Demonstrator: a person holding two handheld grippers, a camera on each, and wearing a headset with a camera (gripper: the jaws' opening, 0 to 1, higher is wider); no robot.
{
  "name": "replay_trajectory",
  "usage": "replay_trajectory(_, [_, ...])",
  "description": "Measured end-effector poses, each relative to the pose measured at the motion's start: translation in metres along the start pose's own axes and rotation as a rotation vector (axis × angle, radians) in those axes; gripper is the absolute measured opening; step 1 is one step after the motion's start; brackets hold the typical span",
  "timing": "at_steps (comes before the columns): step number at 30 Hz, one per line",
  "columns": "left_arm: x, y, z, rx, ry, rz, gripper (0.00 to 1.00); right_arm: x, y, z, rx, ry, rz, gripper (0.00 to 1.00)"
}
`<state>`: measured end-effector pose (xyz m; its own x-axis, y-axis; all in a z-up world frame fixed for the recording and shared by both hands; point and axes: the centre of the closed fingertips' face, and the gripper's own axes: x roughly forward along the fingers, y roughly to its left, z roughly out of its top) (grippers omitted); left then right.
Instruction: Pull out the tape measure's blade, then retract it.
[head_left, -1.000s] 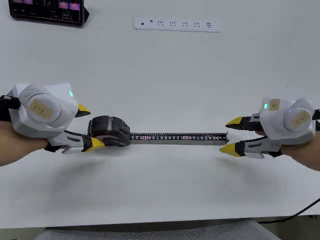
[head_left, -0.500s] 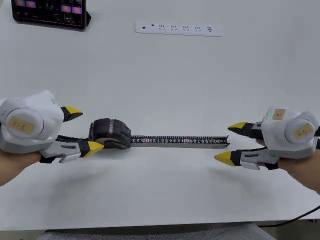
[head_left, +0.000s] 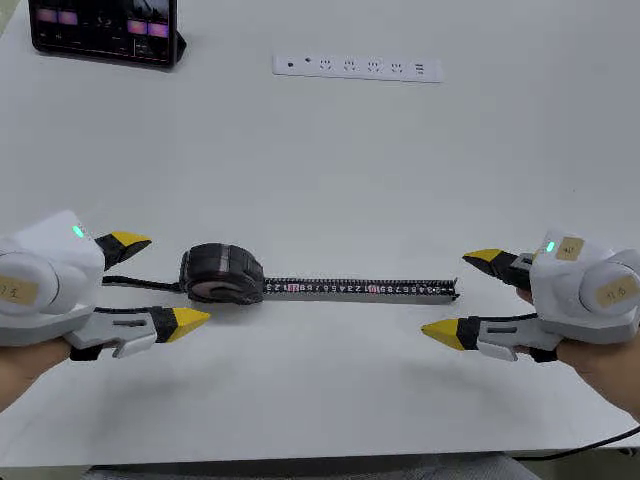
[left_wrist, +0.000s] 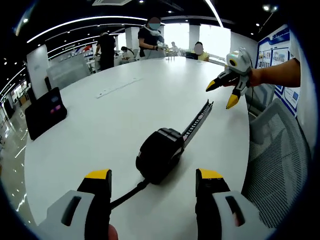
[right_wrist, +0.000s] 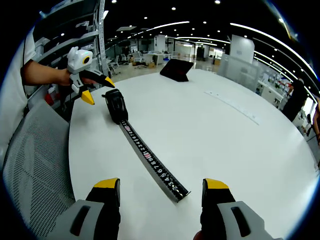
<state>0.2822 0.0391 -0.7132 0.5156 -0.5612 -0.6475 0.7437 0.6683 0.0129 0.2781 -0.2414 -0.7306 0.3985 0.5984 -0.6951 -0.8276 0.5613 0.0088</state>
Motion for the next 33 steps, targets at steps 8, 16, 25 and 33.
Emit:
replay_trajectory(8, [-0.006,-0.002,-0.007,-0.061,-0.017,0.014,0.73,-0.004,0.004,-0.004,0.02,0.001,-0.016,0.69])
replay_trajectory(16, [-0.013,-0.007,-0.01,-0.094,-0.031,0.022,0.8,-0.011,0.006,-0.004,0.032,-0.012,-0.036,0.77])
replay_trajectory(25, [-0.021,-0.009,-0.014,-0.12,-0.052,0.032,0.84,-0.015,0.011,-0.004,0.039,-0.032,-0.045,0.83])
replay_trajectory(33, [-0.026,-0.017,-0.02,-0.147,-0.083,0.034,0.87,-0.018,0.019,-0.005,0.051,-0.05,-0.044,0.88])
